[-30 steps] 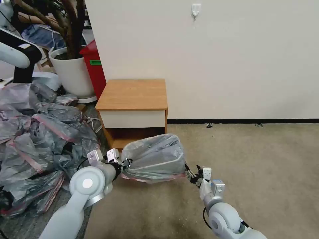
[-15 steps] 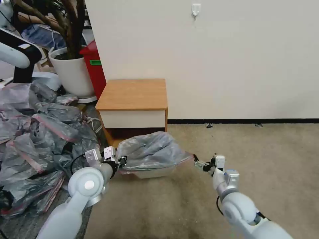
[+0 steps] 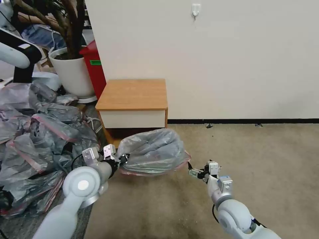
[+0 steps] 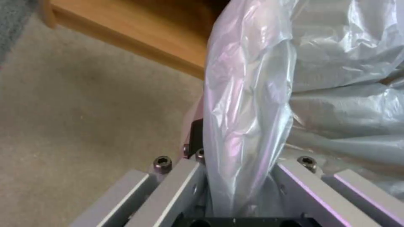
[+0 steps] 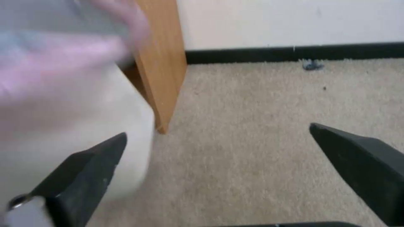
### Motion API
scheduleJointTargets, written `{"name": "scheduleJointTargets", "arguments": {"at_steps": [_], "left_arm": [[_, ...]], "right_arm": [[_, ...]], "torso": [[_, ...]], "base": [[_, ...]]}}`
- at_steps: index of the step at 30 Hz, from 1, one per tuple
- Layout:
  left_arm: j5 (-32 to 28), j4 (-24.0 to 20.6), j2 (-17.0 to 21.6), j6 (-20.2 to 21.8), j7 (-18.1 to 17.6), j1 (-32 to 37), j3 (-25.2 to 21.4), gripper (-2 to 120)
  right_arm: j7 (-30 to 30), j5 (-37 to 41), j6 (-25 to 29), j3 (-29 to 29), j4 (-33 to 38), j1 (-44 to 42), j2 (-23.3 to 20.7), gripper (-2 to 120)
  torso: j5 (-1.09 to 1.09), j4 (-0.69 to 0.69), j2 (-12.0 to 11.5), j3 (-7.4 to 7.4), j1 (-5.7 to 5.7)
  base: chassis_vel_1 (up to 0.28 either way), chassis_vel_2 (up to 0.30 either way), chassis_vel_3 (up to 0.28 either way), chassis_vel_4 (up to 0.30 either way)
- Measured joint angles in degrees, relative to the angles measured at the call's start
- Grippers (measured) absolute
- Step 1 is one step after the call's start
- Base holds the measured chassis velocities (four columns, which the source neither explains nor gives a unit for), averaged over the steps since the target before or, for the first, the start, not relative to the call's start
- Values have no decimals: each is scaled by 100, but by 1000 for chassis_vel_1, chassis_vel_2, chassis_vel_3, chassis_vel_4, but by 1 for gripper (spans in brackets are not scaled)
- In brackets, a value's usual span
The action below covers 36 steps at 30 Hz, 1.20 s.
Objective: Pick up the garbage bag from the table and place it over the trash can.
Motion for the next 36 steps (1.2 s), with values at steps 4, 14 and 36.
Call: {"name": "scheduleJointTargets", "arguments": {"at_steps": [4, 14, 36], "left_arm": [[-2, 8, 27, -12, -17, -3, -56, 3], [229, 187, 55, 6, 144, 18, -137, 3], [1554, 1479, 907, 196, 3471, 105, -786, 3]], "right_arm": [[41, -67, -94, 64, -128, -25, -27, 95], [81, -55, -76, 202, -194, -26, -80, 65], [-4193, 2213, 1065, 700, -1546, 208, -355, 109]], "torso": [[0, 0, 0, 0, 0], [0, 0, 0, 1, 0], [0, 0, 0, 1, 0]], "base": [[0, 0, 0, 0], [0, 0, 0, 0], [0, 0, 0, 0]]}}
